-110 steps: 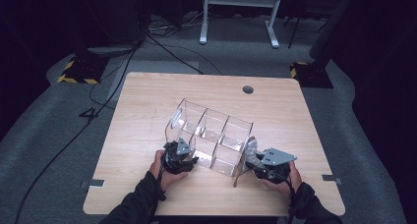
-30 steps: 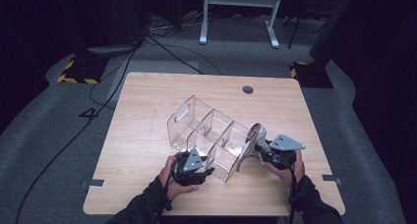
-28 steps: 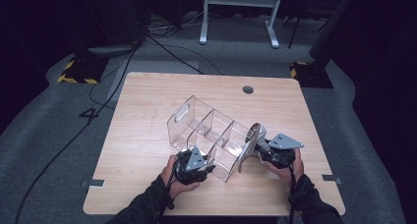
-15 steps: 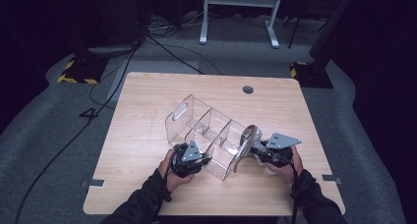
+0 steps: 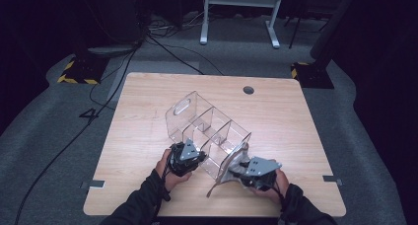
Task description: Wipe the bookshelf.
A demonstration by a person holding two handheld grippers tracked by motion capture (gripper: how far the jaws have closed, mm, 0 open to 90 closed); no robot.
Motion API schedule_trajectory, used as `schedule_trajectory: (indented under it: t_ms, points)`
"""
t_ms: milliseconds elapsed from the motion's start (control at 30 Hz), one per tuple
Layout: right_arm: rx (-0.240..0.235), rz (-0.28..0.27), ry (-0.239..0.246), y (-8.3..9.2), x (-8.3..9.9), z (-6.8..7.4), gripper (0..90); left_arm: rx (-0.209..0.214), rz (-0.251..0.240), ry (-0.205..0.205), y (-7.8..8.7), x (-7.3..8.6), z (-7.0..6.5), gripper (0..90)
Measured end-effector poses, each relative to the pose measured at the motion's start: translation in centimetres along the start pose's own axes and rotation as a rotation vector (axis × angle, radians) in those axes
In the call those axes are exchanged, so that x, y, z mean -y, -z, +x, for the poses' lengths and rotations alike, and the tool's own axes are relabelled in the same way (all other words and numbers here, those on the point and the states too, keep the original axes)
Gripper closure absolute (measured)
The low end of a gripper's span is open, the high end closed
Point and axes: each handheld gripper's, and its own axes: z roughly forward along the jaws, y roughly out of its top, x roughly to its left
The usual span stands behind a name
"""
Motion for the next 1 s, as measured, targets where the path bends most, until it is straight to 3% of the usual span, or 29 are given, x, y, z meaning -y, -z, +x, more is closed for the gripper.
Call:
schedule_trajectory:
  t_ms: [33, 167, 267, 300, 367, 400, 433, 533, 600, 667, 733, 800, 867, 933, 1000]
  points:
    - [0.019, 0.013, 0.028, -0.2, -0.3, 0.5, 69.6, -0.009, 0.004, 0.001, 0.0, 0.0, 0.1, 82.2]
    - [0.016, -0.006, 0.009, -0.3, -0.5, 0.3, 70.4, -0.008, -0.001, 0.011, 0.1, 0.2, 0.4, 83.2]
    - [0.15, -0.079, -0.021, 2.1, -1.2, -1.1, 70.5, -0.008, -0.001, 0.014, 0.0, 0.2, 0.4, 83.3]
    - [0.15, -0.079, -0.021, 2.1, -1.2, -1.1, 70.5, -0.008, -0.001, 0.014, 0.0, 0.2, 0.4, 83.3]
    - [0.229, -0.123, -0.066, 3.5, -1.2, -2.3, 70.5, -0.001, -0.002, 0.017, 0.0, 0.2, 0.5, 83.2]
    - [0.33, -0.148, -0.11, 4.5, -0.8, -3.4, 70.3, 0.003, -0.002, 0.018, 0.0, 0.2, 0.6, 83.2]
    - [0.33, -0.148, -0.11, 4.5, -0.8, -3.4, 70.3, 0.003, -0.002, 0.018, 0.0, 0.2, 0.6, 83.2]
    - [0.397, -0.14, -0.194, 5.4, 0.2, -5.3, 69.9, 0.032, -0.008, 0.012, 0.0, 0.2, 0.6, 83.1]
    - [0.383, -0.121, -0.22, 5.5, 0.9, -6.1, 69.6, 0.062, -0.009, -0.001, 0.1, 0.3, 0.5, 83.0]
    - [0.387, -0.099, -0.213, 5.3, 1.2, -6.3, 69.7, 0.073, -0.004, -0.026, 0.2, 0.3, 0.6, 83.2]
    - [0.348, -0.089, -0.21, 4.9, 1.5, -6.3, 69.7, 0.084, -0.006, -0.029, 0.2, 0.4, 0.9, 83.3]
    - [0.274, -0.088, -0.186, 4.2, 1.6, -5.8, 69.5, 0.066, -0.009, -0.037, 0.2, 0.4, 1.1, 83.7]
    - [0.246, -0.078, -0.171, 3.8, 1.8, -5.3, 69.5, 0.037, -0.015, -0.004, 0.3, 0.5, 1.3, 82.7]
    - [0.188, -0.058, -0.157, 3.3, 2.0, -4.9, 69.7, -0.004, -0.028, 0.033, 0.4, 0.5, 1.6, 76.2]
    - [0.162, -0.035, -0.145, 2.8, 2.3, -4.5, 69.6, -0.023, -0.033, 0.041, 0.9, 0.4, 1.5, 72.3]
